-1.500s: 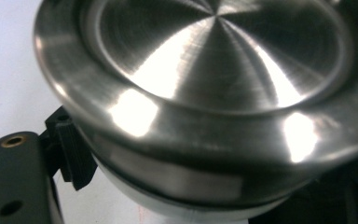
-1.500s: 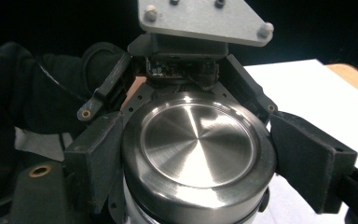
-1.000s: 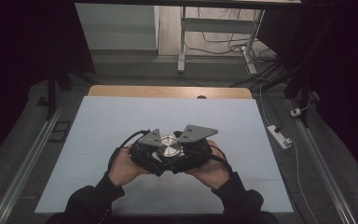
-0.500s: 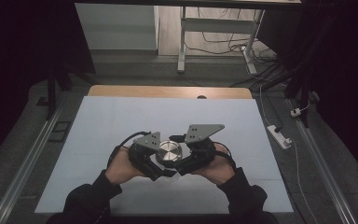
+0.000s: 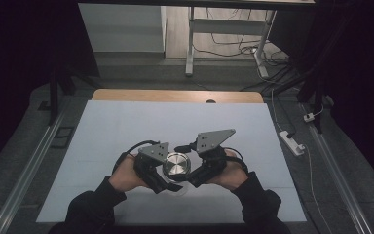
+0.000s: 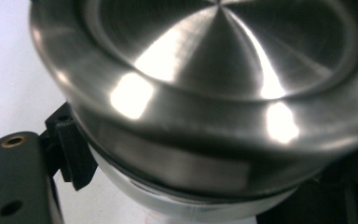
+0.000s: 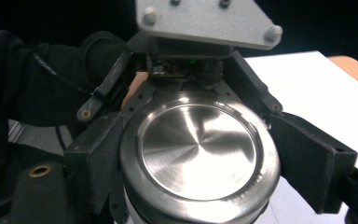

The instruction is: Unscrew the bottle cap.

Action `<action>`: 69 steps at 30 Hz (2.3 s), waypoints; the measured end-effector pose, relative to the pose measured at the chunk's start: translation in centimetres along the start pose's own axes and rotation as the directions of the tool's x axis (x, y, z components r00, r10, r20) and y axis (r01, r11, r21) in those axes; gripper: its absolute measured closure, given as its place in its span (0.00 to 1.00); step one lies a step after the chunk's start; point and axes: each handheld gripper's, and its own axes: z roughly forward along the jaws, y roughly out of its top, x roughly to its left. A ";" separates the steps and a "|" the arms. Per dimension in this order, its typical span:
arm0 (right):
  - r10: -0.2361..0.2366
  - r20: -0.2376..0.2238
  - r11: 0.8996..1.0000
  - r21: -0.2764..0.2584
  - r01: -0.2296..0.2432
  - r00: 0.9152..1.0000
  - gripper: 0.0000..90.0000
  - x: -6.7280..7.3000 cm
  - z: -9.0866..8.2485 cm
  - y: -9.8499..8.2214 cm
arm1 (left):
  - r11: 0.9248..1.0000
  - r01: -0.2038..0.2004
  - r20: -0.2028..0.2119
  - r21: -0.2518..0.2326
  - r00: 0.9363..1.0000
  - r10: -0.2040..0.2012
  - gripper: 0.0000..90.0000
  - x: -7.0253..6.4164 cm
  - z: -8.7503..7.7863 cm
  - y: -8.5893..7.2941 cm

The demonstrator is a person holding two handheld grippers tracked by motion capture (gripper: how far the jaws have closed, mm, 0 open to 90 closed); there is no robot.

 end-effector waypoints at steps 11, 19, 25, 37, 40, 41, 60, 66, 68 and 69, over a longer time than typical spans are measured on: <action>0.062 0.367 0.997 0.014 -0.073 0.928 0.15 1.5 0.8 1.3 | 0.992 0.125 -0.237 0.003 0.964 -0.120 0.17 0.1 -0.3 0.5; 0.019 0.416 0.999 0.030 -0.034 0.909 0.21 2.3 1.6 1.3 | 0.993 0.120 -0.253 0.018 0.961 -0.111 0.17 -0.2 -0.2 0.7; 0.010 0.250 1.000 0.021 -0.016 0.968 0.22 1.6 0.6 1.2 | 0.999 0.048 -0.115 0.005 0.992 -0.048 0.17 -0.2 -0.5 0.5; -0.008 0.090 0.999 -0.036 0.011 0.996 0.22 0.8 -1.0 0.9 | 1.000 0.016 -0.054 0.012 0.998 -0.016 0.17 -0.2 -0.4 0.2; 0.004 0.096 0.999 -0.041 0.000 0.995 0.22 0.6 -1.1 0.8 | 1.000 0.025 -0.063 0.015 0.998 -0.024 0.17 0.0 -0.3 0.1; 0.007 0.099 0.999 -0.043 -0.003 0.995 0.22 0.5 -1.1 0.8 | 0.999 0.028 -0.070 0.017 0.997 -0.027 0.17 0.0 -0.3 0.0; 0.079 0.212 0.995 -0.080 -0.063 0.974 0.22 -0.7 -2.8 0.0 | 0.996 0.093 -0.173 0.010 0.981 -0.090 0.17 1.0 -1.4 -0.7; 0.088 0.256 0.995 -0.073 -0.071 0.963 0.22 -0.8 -3.0 -0.5 | 0.993 0.121 -0.209 -0.004 0.971 -0.120 0.17 1.3 -1.8 -1.1; 0.090 0.262 0.995 -0.074 -0.073 0.961 0.22 -0.8 -3.0 -0.7 | 0.992 0.128 -0.220 -0.007 0.967 -0.126 0.17 1.4 -1.9 -1.1; 0.087 0.269 0.995 -0.070 -0.071 0.959 0.22 -0.8 -3.0 -0.7 | 0.992 0.128 -0.226 -0.006 0.966 -0.127 0.17 1.5 -1.9 -1.2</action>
